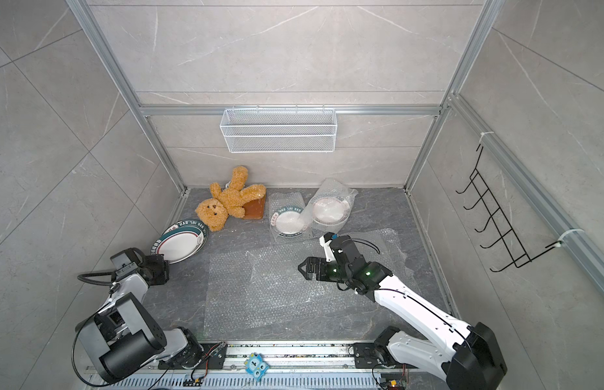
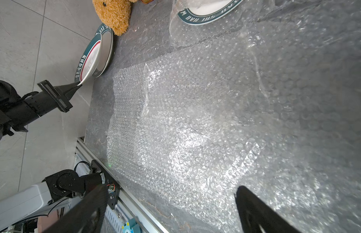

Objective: Unpack dinner plates from bubble wrap
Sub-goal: Place the plate on the plate.

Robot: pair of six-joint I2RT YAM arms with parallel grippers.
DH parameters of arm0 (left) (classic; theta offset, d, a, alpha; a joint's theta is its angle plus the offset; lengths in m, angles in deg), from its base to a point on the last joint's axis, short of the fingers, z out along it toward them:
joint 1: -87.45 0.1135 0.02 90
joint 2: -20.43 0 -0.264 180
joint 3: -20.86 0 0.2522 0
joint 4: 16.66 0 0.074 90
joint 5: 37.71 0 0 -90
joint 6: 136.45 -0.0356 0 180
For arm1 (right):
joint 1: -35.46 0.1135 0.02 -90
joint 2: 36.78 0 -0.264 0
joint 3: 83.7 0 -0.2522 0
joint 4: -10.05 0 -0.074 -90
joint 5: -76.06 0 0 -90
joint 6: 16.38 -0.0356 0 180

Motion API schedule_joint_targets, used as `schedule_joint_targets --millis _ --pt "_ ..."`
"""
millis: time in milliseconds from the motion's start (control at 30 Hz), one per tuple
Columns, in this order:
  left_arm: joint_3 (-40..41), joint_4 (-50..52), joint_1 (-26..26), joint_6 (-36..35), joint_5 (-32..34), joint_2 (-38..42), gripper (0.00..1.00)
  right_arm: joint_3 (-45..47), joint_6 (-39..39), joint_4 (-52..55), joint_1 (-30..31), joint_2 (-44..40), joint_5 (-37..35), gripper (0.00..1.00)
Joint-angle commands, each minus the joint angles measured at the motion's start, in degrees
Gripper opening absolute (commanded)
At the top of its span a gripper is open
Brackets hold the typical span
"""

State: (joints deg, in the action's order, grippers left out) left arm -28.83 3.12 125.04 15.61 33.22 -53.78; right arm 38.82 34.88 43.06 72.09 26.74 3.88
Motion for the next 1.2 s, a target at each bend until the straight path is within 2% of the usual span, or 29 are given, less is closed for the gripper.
schedule_joint_targets --millis 0,333,900,1067,1167 --pt "-1.84 -3.74 -0.22 -1.46 1.27 -0.43 0.00 -2.02 1.08 -3.04 -1.14 1.69 3.35 1.00" --pt "-4.13 -2.97 -2.37 -2.30 4.54 -3.54 0.00 -1.98 0.33 -6.13 -5.35 4.87 9.47 1.00" --pt "-10.18 0.23 -4.35 -3.76 5.27 -11.06 0.00 -4.41 0.86 -6.76 -8.44 8.53 13.02 1.00" --pt "-10.89 1.98 -4.62 -4.70 5.56 -12.51 0.07 -5.35 0.95 -6.94 -9.23 9.73 14.00 1.00" --pt "-10.90 3.28 -4.71 -5.52 5.48 -13.19 0.16 -5.84 0.95 -6.93 -9.70 10.51 14.59 1.00"
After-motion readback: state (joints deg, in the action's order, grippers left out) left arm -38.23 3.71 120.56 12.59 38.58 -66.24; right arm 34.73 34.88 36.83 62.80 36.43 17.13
